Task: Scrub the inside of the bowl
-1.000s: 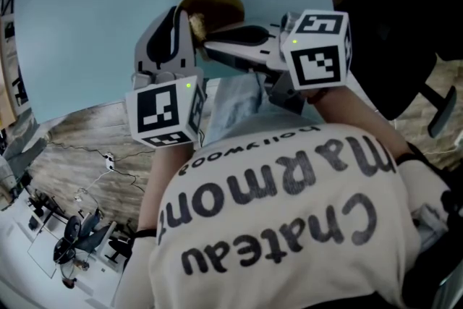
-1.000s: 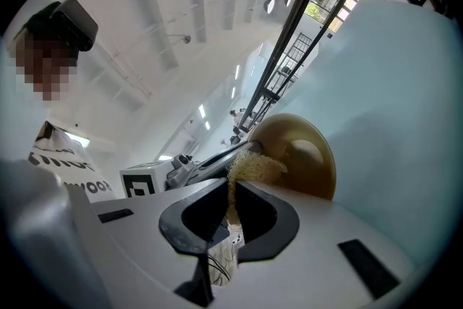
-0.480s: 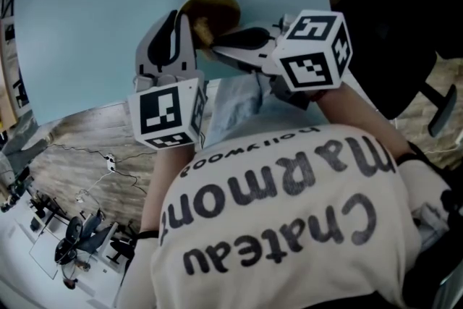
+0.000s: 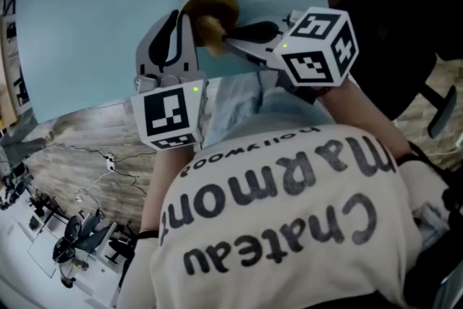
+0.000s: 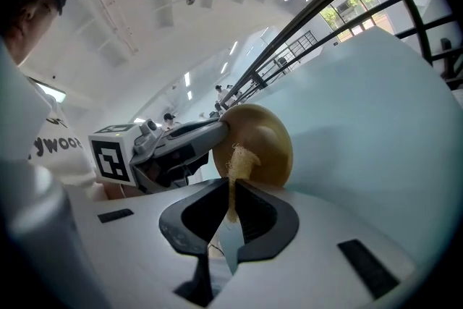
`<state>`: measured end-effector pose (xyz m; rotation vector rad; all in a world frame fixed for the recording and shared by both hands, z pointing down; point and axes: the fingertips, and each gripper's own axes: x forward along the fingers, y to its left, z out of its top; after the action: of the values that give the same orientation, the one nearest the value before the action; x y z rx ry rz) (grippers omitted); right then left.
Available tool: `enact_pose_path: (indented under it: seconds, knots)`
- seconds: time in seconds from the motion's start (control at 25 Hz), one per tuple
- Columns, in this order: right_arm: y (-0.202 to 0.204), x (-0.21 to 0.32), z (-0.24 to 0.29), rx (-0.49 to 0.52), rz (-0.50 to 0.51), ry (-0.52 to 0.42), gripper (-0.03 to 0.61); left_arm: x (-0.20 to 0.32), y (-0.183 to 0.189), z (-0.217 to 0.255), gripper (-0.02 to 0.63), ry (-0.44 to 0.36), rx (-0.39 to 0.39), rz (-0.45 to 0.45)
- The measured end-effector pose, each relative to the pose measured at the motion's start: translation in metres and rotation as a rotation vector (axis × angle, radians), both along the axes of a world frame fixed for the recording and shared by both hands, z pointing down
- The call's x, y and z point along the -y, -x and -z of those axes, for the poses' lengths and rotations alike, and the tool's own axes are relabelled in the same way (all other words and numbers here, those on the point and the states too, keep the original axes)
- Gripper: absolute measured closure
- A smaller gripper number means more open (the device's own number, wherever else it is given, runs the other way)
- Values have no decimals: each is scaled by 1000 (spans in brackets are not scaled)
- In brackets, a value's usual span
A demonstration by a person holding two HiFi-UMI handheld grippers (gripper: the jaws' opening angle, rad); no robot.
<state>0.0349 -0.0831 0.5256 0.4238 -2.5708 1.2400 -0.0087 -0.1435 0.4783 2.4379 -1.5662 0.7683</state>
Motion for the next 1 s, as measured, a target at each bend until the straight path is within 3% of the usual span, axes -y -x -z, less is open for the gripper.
enact_pose_path:
  seconds: [0.12, 0.44, 0.68, 1.0]
  knots:
    - [-8, 1, -8, -36, -7, -4, 528, -3, -9, 4, 589, -37, 58, -46]
    - [-23, 0, -15, -100, -23, -19, 528, -8, -13, 10, 591, -31, 47, -40]
    - [-37, 2, -25, -143, -60, -6, 526, -13, -22, 8, 591, -37, 89, -68]
    - [-54, 8, -28, -131, -120, 49, 526, -16, -29, 7, 591, -26, 105, -79]
